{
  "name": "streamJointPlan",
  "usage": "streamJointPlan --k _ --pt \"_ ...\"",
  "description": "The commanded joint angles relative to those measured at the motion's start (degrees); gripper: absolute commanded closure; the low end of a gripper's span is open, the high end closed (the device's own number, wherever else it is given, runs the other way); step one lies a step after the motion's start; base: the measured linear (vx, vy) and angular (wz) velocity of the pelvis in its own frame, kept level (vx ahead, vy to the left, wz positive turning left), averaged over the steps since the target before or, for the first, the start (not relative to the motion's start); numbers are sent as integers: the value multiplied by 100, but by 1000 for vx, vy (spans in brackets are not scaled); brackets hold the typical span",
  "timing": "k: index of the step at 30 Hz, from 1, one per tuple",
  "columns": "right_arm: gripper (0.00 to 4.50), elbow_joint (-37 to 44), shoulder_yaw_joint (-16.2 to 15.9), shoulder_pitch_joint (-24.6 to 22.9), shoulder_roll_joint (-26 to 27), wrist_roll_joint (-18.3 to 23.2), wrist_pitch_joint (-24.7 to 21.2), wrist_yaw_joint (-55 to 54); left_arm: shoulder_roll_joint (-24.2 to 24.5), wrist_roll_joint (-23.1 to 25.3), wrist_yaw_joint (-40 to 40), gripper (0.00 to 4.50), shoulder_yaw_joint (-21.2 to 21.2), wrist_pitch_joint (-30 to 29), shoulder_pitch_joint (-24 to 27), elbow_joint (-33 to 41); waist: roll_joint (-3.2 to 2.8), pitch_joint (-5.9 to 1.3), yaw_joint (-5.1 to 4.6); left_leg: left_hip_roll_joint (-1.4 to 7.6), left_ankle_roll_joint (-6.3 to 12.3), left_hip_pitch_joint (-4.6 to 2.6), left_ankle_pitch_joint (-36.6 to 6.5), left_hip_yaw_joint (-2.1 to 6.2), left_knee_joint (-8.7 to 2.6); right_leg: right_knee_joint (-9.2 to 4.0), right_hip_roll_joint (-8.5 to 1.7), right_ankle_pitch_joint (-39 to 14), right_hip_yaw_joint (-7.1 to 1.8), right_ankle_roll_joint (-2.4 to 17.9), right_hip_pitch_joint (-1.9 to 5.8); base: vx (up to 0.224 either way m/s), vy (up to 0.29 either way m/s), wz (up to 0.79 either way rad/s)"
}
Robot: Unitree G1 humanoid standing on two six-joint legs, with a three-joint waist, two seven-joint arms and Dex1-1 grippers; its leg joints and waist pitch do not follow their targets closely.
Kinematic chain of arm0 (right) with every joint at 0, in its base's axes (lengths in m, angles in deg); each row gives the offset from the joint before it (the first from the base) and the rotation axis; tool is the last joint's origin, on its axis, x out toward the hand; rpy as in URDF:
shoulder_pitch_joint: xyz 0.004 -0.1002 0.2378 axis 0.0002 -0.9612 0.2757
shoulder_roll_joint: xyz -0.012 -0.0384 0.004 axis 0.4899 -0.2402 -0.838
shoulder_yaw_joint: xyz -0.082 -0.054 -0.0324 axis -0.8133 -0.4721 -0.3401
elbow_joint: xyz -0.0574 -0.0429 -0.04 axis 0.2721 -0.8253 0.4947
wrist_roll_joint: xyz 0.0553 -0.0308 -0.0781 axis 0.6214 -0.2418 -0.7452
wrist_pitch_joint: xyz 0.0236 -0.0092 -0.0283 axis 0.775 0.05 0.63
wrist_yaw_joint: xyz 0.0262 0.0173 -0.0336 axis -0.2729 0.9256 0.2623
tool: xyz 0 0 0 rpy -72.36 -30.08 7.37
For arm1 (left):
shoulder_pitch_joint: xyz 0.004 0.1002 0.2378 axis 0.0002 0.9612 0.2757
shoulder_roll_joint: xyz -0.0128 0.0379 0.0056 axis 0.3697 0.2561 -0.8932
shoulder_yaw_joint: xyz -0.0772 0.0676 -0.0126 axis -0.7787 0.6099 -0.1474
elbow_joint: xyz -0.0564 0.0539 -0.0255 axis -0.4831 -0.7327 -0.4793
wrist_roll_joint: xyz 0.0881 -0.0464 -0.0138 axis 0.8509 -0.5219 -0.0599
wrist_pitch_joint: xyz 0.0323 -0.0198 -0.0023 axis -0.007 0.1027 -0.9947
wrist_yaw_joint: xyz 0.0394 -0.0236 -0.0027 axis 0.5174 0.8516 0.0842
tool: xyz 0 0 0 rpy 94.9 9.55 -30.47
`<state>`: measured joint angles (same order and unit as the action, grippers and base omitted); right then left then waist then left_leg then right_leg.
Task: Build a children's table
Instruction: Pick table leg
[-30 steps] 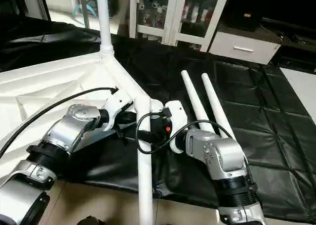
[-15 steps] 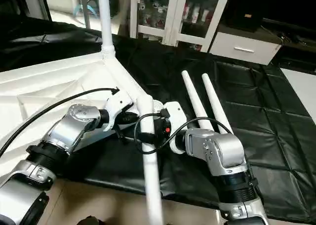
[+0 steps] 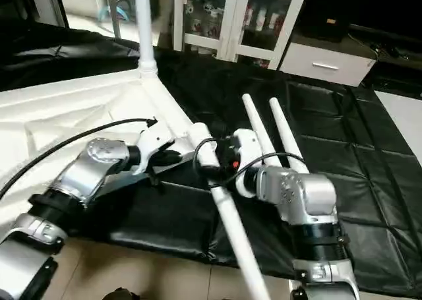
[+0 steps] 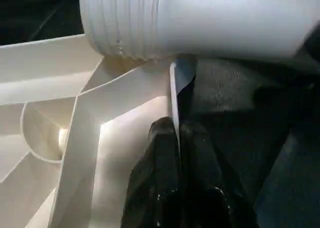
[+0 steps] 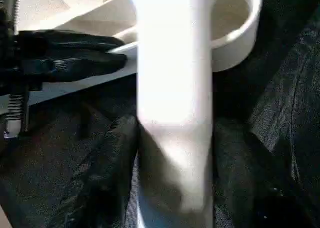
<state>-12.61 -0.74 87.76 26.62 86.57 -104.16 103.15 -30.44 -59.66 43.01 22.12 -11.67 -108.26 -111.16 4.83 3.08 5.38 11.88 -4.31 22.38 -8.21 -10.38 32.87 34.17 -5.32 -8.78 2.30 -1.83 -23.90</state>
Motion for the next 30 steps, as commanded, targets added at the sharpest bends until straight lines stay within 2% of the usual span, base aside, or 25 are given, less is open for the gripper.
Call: streamJointPlan --k 1,5,7,11,13,14,15,17,18,19,20,24,26,27,29,30 --pt "232 -24 161 117 -88 82 -29 -47 104 199 98 450 178 166 68 -45 -94 -402 10 97 -591 -181 -1910 31 -441 -368 -232 -1511 -136 779 184 0 0 0" --pt "265 -15 301 178 -47 179 -26 -7 212 262 167 450 229 296 87 -76 -95 -408 6 96 -581 -185 -1878 25 -435 -356 -235 -1449 -136 811 188 0 0 0" --pt "267 4 474 266 4 308 -65 19 381 338 266 450 299 615 96 -179 -119 -406 2 92 -591 -194 -1937 28 -437 -365 -232 -1527 -137 791 173 0 0 0" --pt "272 11 588 327 41 373 -108 10 555 394 355 450 314 837 112 -333 -117 -402 -6 90 -631 -199 -1994 27 -440 -359 -231 -1561 -139 784 168 0 0 0" --pt "272 -7 681 363 77 426 -122 -6 682 407 498 450 347 1180 158 -400 -111 -402 -11 93 -651 -198 -2066 34 -445 -360 -239 -1680 -137 773 168 0 0 0" --pt "272 -56 853 440 130 511 -137 -49 866 396 709 450 378 1624 243 -441 -110 -403 -17 85 -635 -188 -2118 44 -445 -379 -253 -1802 -140 743 160 0 0 0" --pt "272 -56 853 440 130 511 -137 -49 866 396 709 450 378 1624 243 -441 -110 -403 -17 85 -635 -188 -2118 44 -445 -379 -253 -1802 -140 743 160 0 0 0" --pt "272 -172 1081 573 160 592 -92 -139 1087 371 921 450 379 2126 297 -580 -105 -400 -38 93 -699 -211 -2231 48 -452 -367 -242 -1913 -137 712 138 0 0 0" --pt "272 -172 1081 573 160 592 -92 -139 1087 371 921 450 379 2126 297 -580 -119 -400 -26 89 -705 -222 -2249 46 -450 -372 -246 -1943 -137 716 125 0 0 0" --pt "272 -282 1251 675 176 616 -18 -231 1206 363 978 450 360 2334 275 -734 -117 -398 -39 88 -717 -225 -2267 44 -448 -364 -243 -1947 -140 721 115 0 0 0" --pt "272 -306 1288 697 180 620 -2 -252 1230 360 990 450 355 2378 269 -770 -122 -397 -37 90 -728 -229 -2300 46 -451 -367 -245 -1967 -140 728 114 0 0 0" --pt "272 -395 1499 814 209 673 88 -381 1508 434 1099 450 319 2706 145 -1126 -113 -398 -40 86 -751 -236 -2334 42 -451 -358 -244 -1964 -137 728 107 0 0 0" --pt "272 -395 1514 818 221 672 98 -398 1522 390 1123 393 268 2740 138 -1150 -115 -402 -48 90 -766 -226 -2308 47 -455 -339 -248 -1927 -136 748 119 0 0 0" --pt "272 -395 1514 818 221 672 98 -398 1522 390 1123 393 268 2740 138 -1150 -112 -398 -53 85 -762 -222 -2301 41 -453 -342 -244 -1926 -139 750 116 0 0 0" --pt "272 -444 1690 849 335 690 201 -526 1470 -450 1999 389 -198 1897 187 -723 -104 -403 -70 74 -761 -221 -2258 28 -431 -325 -266 -1939 -147 855 110 0 0 0" --pt "272 -444 1690 849 335 690 201 -526 1470 -450 1999 360 -198 1897 187 -723 -113 -411 -67 73 -755 -213 -2162 23 -427 -304 -257 -1842 -148 936 114 0 0 0"
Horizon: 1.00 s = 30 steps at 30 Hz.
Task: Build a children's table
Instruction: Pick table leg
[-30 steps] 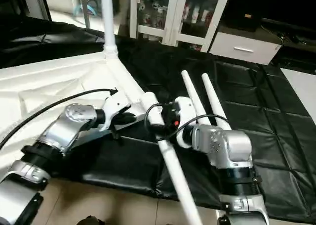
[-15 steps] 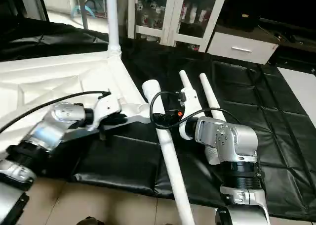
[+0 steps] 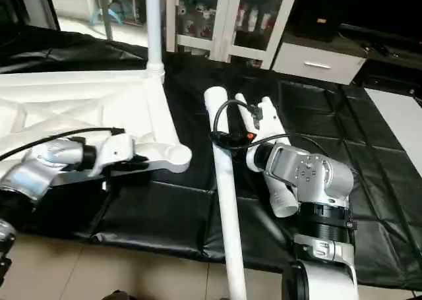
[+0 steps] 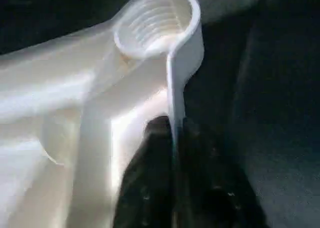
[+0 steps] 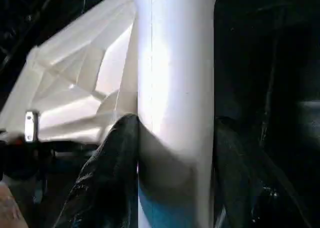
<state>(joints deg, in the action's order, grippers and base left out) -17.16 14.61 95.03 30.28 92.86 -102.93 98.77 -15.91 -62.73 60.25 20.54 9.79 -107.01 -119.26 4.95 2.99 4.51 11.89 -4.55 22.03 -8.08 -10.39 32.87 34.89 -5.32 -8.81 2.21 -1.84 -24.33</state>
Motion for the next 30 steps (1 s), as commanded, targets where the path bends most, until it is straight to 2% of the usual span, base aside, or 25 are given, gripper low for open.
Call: streamJointPlan --k 1,5,6,7,8,9,11,12,13,14,16,18,19,20,22,24,26,27,28,29,30 --pt "272 -2 216 142 9 94 105 -140 13 -277 393 360 -88 -326 79 188 -137 -407 28 78 -720 -189 -2128 14 -420 -360 -240 -1664 -142 972 146 0 0 0" --pt "272 -75 467 255 122 226 280 -284 12 -678 546 335 -247 -677 91 666 -155 -429 60 79 -681 -187 -1962 -8 -407 -315 -226 -1310 -137 1056 164 0 0 0" --pt "272 -101 656 338 187 368 310 -337 38 -853 561 335 -330 -968 54 920 -160 -445 64 81 -667 -184 -1776 -20 -396 -276 -214 -1038 -136 1096 172 0 0 0" --pt "272 -140 787 399 223 462 300 -394 1 -1032 491 311 -459 -1287 18 1082 -180 -445 81 74 -632 -178 -1644 -28 -383 -258 -206 -830 -132 1161 178 0 0 0" --pt "273 -184 929 465 265 561 289 -462 -46 -1239 412 307 -613 -1658 -21 1259 -187 -440 81 73 -651 -190 -1623 -42 -379 -229 -191 -705 -126 1245 169 0 0 0" --pt "273 -184 929 465 265 561 289 -462 -46 -1239 412 304 -613 -1658 -21 1259 -177 -435 73 65 -640 -187 -1656 -51 -376 -236 -180 -712 -124 1262 169 0 0 0" --pt "273 -303 1239 598 373 753 318 -628 -204 -1652 193 298 -994 -2507 -102 1616 -186 -427 85 63 -656 -199 -1725 -59 -370 -242 -181 -798 -123 1275 168 0 0 0" --pt "273 -275 1230 615 398 761 406 -600 -403 -2025 -99 288 -1270 -3094 -181 1813 -154 -421 90 60 -650 -187 -1765 -57 -374 -264 -185 -941 -120 1236 178 0 0 0" --pt "273 -237 1237 634 443 798 472 -581 -619 -2424 -418 274 -1534 -3680 -250 2009 -158 -419 85 62 -702 -189 -1828 -73 -358 -222 -182 -917 -127 1274 177 0 0 0" --pt "273 -184 1235 658 490 845 536 -551 -860 -2845 -744 262 -1771 -4211 -307 2177 -165 -418 97 62 -694 -190 -1846 -61 -351 -234 -189 -938 -124 1278 172 0 0 0" --pt "273 -70 1257 749 616 974 858 -478 -1315 -3544 -1142 247 -1953 -4990 -262 2594 -126 -416 115 55 -634 -149 -1887 -57 -349 -280 -202 -1127 -121 1238 200 0 0 0" --pt "273 -63 1272 765 633 1002 889 -480 -1356 -3602 -1170 235 -1954 -5066 -249 2640 -117 -414 111 42 -566 -142 -1890 -58 -352 -326 -181 -1335 -117 1101 196 0 0 0" --pt "273 -42 1384 868 724 1148 1073 -509 -1586 -3849 -1252 218 -1892 -5442 -139 2907 -125 -421 90 41 -559 -116 -1822 -46 -365 -326 -180 -1343 -119 1007 218 0 0 0" --pt "273 -16 1445 928 768 1237 1124 -525 -1702 -3867 -1251 214 -1768 -5664 -39 3081 -126 -419 82 41 -562 -117 -1800 -47 -365 -332 -173 -1363 -117 961 214 0 0 0" --pt "273 40 1518 1009 827 1332 1205 -556 -1835 -3553 -1233 202 -1462 -5820 152 3284 -109 -420 81 50 -502 -131 -1718 -58 -357 -353 -161 -1340 -120 854 206 0 0 0" --pt "273 90 1595 1063 893 1420 1293 -611 -2002 -3390 -1529 191 -1433 -5984 262 3343 -113 -416 70 46 -474 -106 -1612 -63 -363 -361 -139 -1271 -129 759 219 0 0 0" --pt "273 132 1599 1077 923 1506 1396 -633 -1986 -3491 -1935 173 -1418 -6288 366 3592 -110 -428 81 39 -485 -105 -1551 -50 -364 -361 -142 -1281 -119 694 224 0 0 0" --pt "273 132 1599 1077 923 1506 1396 -633 -1986 -3491 -1935 164 -1418 -6288 366 3592 -134 -435 70 53 -528 -118 -1574 -39 -370 -341 -137 -1222 -118 690 222 0 0 0" --pt "273 158 1575 1077 916 1491 1443 -637 -1932 -3479 -1971 164 -1368 -6295 402 3648 -126 -429 68 43 -524 -128 -1624 -45 -367 -357 -126 -1271 -113 670 209 0 0 0" --pt "274 195 1555 1076 914 1494 1472 -631 -1904 -3494 -1998 139 -1359 -6301 439 3684 -122 -425 59 37 -514 -122 -1628 -46 -366 -362 -123 -1295 -115 658 210 0 0 0" --pt "274 229 1522 1063 906 1504 1503 -628 -1891 -3585 -2042 139 -1378 -6363 478 3747 -135 -423 62 33 -511 -131 -1631 -50 -363 -368 -115 -1316 -118 634 202 0 0 0"
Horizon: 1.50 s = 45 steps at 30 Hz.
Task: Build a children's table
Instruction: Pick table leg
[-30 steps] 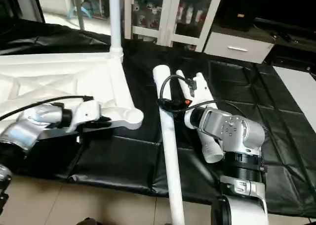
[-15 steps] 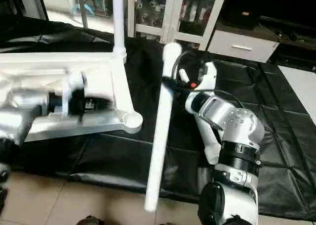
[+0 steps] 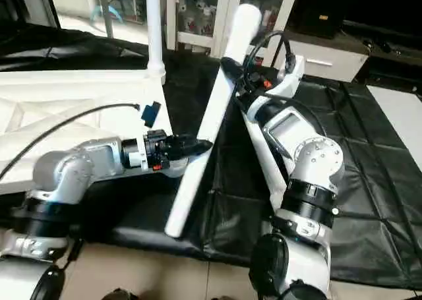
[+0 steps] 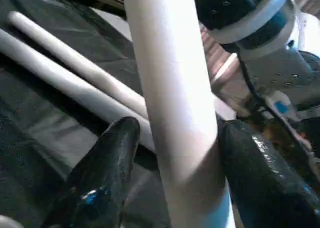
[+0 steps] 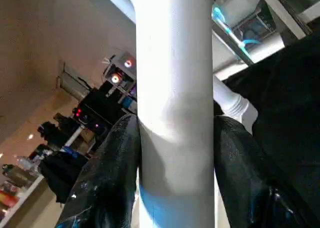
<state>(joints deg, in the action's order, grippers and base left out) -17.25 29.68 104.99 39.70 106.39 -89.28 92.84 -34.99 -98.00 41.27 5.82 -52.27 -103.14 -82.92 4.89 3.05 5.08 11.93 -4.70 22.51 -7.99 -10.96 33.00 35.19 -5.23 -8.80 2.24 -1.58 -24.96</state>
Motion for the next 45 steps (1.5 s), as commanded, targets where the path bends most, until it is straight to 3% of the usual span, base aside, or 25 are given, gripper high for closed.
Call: streamJointPlan --k 1,7,12,16,20,31,32,33,35,37,39,40,45 --pt "274 286 -9 50 -34 175 176 -57 17 -234 -189 125 49 -263 162 251 -130 -434 3 34 -516 -170 -1582 11 -377 -371 -125 -1218 -121 630 276 0 0 0" --pt "274 305 56 102 11 287 311 -228 -247 -629 -241 81 -255 -773 368 825 -120 -435 9 27 -511 -159 -1530 2 -368 -364 -125 -1121 -119 681 287 0 0 0" --pt "274 116 159 252 6 308 632 -363 126 -736 -28 39 273 -1005 741 1388 -162 -425 -9 15 -521 -169 -1638 3 -375 -380 -96 -1293 -119 546 255 0 0 0" --pt "274 39 144 309 7 371 766 -414 185 -665 -52 1 387 -968 824 1465 -169 -423 -17 13 -564 -186 -1739 10 -377 -398 -82 -1361 -116 478 247 0 0 0" --pt "274 37 113 328 12 437 812 -442 153 -656 -177 0 308 -1047 839 1518 -157 -418 -16 9 -584 -179 -1829 13 -378 -415 -88 -1512 -117 430 247 0 0 0" --pt "274 39 -67 281 -19 508 897 -412 255 -583 -282 86 320 -838 830 1424 -170 -441 -9 3 -553 -171 -1591 9 -363 -373 -77 -1139 -114 479 272 0 0 0" --pt "274 46 -89 269 -20 523 913 -419 271 -576 -279 86 301 -812 827 1413 -180 -442 -9 5 -567 -175 -1605 11 -363 -367 -78 -1118 -113 490 272 0 0 0" --pt "274 54 -100 255 -14 524 928 -417 257 -592 -292 95 258 -802 835 1399 -242 -442 -2 2 -582 -180 -1626 19 -363 -359 -80 -1108 -114 495 269 0 0 0" --pt "274 62 -113 238 -2 518 971 -425 249 -614 -302 124 194 -774 842 1381 -200 -439 -12 0 -586 -176 -1691 16 -363 -371 -73 -1133 -111 511 276 0 0 0" --pt "274 61 -109 227 8 509 1033 -442 236 -603 -359 126 116 -702 842 1341 -220 -435 -7 -2 -590 -177 -1728 16 -364 -382 -78 -1183 -114 509 270 0 0 0" --pt "274 60 -111 212 10 504 1081 -460 271 -599 -362 156 82 -644 858 1332 -215 -437 -8 -3 -588 -175 -1752 20 -365 -383 -78 -1244 -113 494 276 0 0 0" --pt "274 60 -107 200 7 513 1089 -472 286 -617 -368 166 52 -632 880 1348 -243 -437 -6 -1 -594 -180 -1760 26 -367 -378 -82 -1257 -111 492 270 0 0 0" --pt "274 65 -139 168 -14 564 1137 -502 266 -642 -378 204 17 -566 895 1322 -238 -440 -7 1 -567 -178 -1692 21 -359 -362 -74 -1094 -110 564 276 0 0 0"
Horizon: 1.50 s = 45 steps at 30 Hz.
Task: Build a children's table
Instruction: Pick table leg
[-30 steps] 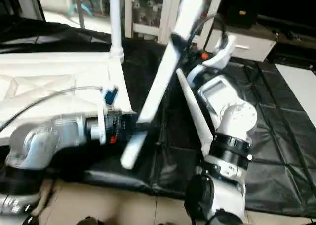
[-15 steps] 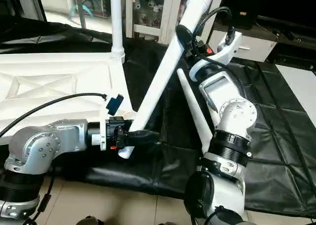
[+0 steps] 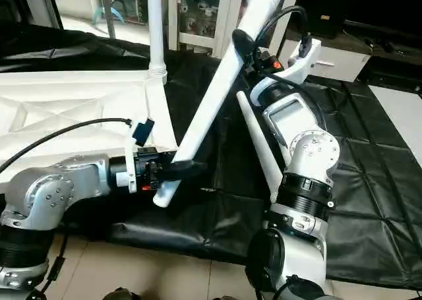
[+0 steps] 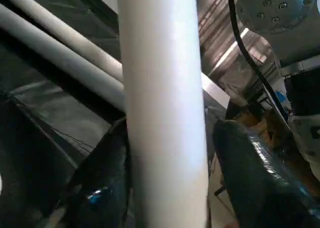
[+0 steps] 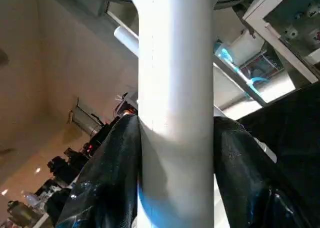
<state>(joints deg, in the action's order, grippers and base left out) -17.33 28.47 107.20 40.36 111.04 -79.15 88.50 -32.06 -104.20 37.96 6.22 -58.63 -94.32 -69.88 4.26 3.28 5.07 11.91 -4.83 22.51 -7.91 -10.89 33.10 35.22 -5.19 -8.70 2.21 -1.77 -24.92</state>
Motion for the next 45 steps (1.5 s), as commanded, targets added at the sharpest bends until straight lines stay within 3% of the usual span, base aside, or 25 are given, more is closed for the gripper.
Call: streamJointPlan --k 1,11,12,13,15,17,20,24,26,27,28,29,31,33,38,42,45 --pt "274 71 -26 -57 -88 106 134 -71 -40 -28 -52 212 -23 70 11 16 -170 -463 -4 1 -544 -172 -1688 11 -366 -364 -82 -1095 -109 599 279 0 0 0" --pt "274 109 -129 -67 -68 152 141 -63 -88 -300 83 288 -116 15 80 120 -156 -454 -5 1 -516 -172 -1669 6 -362 -372 -90 -1274 -111 558 273 0 0 0" --pt "274 121 -154 -69 -75 149 131 -51 -103 -361 106 291 -153 2 90 137 -127 -456 -10 2 -508 -170 -1664 0 -357 -371 -91 -1261 -113 565 276 0 0 0" --pt "239 135 -188 -74 -89 127 126 -40 -103 -415 163 293 -177 22 113 160 -102 -453 -8 4 -495 -163 -1639 -2 -359 -375 -92 -1275 -113 567 276 0 0 0" --pt "239 133 -192 -70 -90 148 117 -29 -95 -437 195 293 -182 42 127 166 -126 -455 -4 3 -486 -165 -1606 1 -356 -365 -94 -1269 -114 562 274 0 0 0" --pt "201 128 -191 -64 -88 171 111 -24 -89 -451 208 295 -188 51 131 166 -125 -454 -2 2 -481 -165 -1603 1 -358 -365 -90 -1272 -114 546 272 0 0 0" --pt "186 121 -220 -59 -93 189 150 -5 -137 -584 218 297 -343 68 108 129 -124 -458 1 3 -484 -165 -1581 0 -353 -361 -92 -1233 -115 546 274 0 0 0" --pt "151 237 -395 -166 -216 209 44 95 -288 -1411 528 299 -887 -149 2 103 -142 -461 12 -8 -486 -162 -1532 -6 -343 -343 -88 -1109 -114 621 284 0 0 0" --pt "117 324 -468 -246 -260 170 4 113 -259 -1614 687 299 -920 -240 -4 140 -133 -461 11 -11 -465 -162 -1522 -8 -342 -344 -78 -1088 -112 629 286 0 0 0" --pt "110 329 -471 -251 -261 169 2 113 -257 -1622 696 299 -919 -244 -4 142 -164 -458 12 -13 -470 -165 -1537 -3 -342 -337 -80 -1091 -112 627 286 0 0 0" --pt "110 405 -496 -313 -280 166 -23 112 -232 -1701 793 299 -901 -283 -6 157 -147 -456 14 -9 -458 -167 -1601 -3 -349 -357 -80 -1160 -111 604 287 0 0 0" --pt "96 471 -523 -360 -301 176 -52 139 -212 -1710 837 299 -876 -286 -6 163 -197 -454 13 -9 -475 -175 -1651 6 -353 -356 -78 -1213 -111 588 277 0 0 0" --pt "73 589 -578 -432 -335 204 -87 185 -210 -1704 846 299 -852 -292 -17 152 -170 -455 4 -7 -491 -175 -1707 7 -353 -370 -76 -1260 -108 567 280 0 0 0" --pt "60 724 -620 -502 -363 258 -126 226 -242 -1718 836 299 -836 -307 -45 117 -210 -454 1 -10 -507 -185 -1778 12 -354 -387 -71 -1285 -109 550 278 0 0 0" --pt "19 806 -715 -559 -417 247 -97 228 -199 -1463 768 299 -659 -136 -91 80 -214 -450 -2 -12 -515 -172 -1845 19 -356 -399 -76 -1438 -107 517 280 0 0 0" --pt "0 778 -833 -626 -507 45 -2 87 -1 -662 553 300 -268 435 -132 38 -192 -452 3 -5 -503 -166 -1850 30 -366 -441 -89 -1695 -108 351 272 0 0 0" --pt "0 699 -794 -715 -570 -87 123 -73 -17 -173 203 300 -210 900 -205 -92 -184 -458 -2 -8 -529 -159 -1791 28 -359 -428 -95 -1704 -111 308 272 0 0 0"
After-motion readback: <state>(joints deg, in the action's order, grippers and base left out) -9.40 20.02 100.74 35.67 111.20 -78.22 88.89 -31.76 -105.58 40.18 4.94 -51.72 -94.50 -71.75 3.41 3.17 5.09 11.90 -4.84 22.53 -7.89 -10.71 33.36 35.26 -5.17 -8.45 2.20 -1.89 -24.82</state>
